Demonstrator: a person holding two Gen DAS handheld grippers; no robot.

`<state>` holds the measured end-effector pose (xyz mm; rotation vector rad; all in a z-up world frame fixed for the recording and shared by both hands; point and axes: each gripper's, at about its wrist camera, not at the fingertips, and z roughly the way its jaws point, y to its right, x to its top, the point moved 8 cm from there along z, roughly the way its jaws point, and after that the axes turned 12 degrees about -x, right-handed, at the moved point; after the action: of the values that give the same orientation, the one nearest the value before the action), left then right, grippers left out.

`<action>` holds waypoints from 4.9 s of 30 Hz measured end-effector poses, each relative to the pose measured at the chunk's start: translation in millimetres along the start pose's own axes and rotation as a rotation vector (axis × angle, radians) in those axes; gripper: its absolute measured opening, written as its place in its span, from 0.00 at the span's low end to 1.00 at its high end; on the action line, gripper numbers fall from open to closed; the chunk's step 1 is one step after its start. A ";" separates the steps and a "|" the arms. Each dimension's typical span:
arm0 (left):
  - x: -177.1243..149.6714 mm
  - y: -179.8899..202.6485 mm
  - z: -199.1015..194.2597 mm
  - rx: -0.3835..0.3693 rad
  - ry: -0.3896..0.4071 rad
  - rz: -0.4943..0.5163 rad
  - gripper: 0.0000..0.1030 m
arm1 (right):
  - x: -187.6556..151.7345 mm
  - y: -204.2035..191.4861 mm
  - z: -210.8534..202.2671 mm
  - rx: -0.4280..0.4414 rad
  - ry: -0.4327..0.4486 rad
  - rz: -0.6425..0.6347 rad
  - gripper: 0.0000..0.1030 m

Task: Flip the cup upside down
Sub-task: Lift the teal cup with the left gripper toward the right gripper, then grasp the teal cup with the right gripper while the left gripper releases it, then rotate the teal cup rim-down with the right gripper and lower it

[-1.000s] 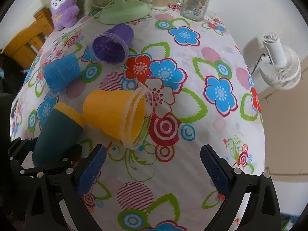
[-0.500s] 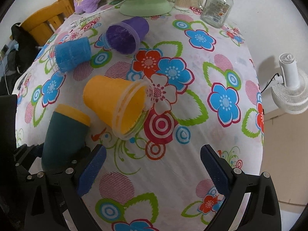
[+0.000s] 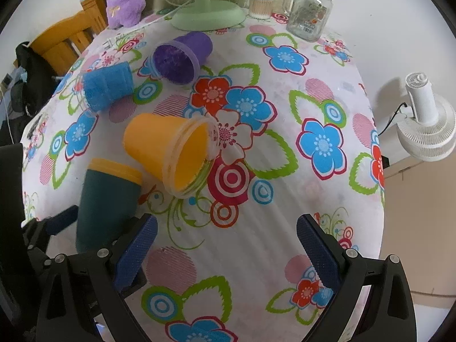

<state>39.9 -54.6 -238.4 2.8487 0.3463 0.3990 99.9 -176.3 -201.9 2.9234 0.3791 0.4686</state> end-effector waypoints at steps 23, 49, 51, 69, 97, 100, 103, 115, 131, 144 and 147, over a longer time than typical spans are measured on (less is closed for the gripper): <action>14.4 -47.3 -58.5 -0.020 -0.091 0.605 0.98 | -37.4 -74.9 -63.6 -0.002 0.098 0.212 0.97; 11.4 -73.6 1.9 -0.037 -0.155 0.964 0.99 | -54.8 -124.8 -4.3 -0.028 0.323 0.322 0.78; 11.2 -74.4 1.9 -0.046 -0.153 0.951 0.99 | -53.3 -124.5 -1.3 -0.011 0.338 0.330 0.77; 16.0 -71.3 -22.5 -0.087 -0.131 0.809 0.98 | -41.5 -116.6 -29.2 -0.008 0.355 0.272 0.67; 27.5 -60.5 -77.7 -0.056 -0.052 0.454 0.98 | -16.7 -89.1 -83.6 0.059 0.039 -0.040 0.67; 24.6 -66.8 -74.8 -0.053 -0.061 0.431 0.98 | -16.6 -93.0 -83.3 0.063 0.015 -0.083 0.67; 21.9 -72.9 -73.8 -0.033 -0.060 0.422 0.98 | -15.8 -96.8 -83.4 0.060 -0.007 -0.119 0.67; 24.8 -82.6 -59.4 -0.060 -0.075 0.377 0.98 | -22.4 -107.9 -57.7 0.039 -0.188 -0.242 0.67; 48.7 -77.5 -34.9 -0.107 -0.140 0.470 0.98 | -8.7 -124.9 -22.7 0.001 -0.374 -0.454 0.67; 58.3 -93.6 -38.7 -0.083 -0.133 0.390 0.98 | 23.0 -137.9 -24.4 0.052 -0.263 -0.357 0.72; 59.7 -92.8 -44.6 -0.078 -0.120 0.368 0.98 | 25.4 -130.1 -28.3 0.075 -0.215 -0.309 0.76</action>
<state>64.2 57.8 -207.6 2.8383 -0.2160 0.2964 85.0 -41.8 -193.2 2.8707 0.8131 0.0979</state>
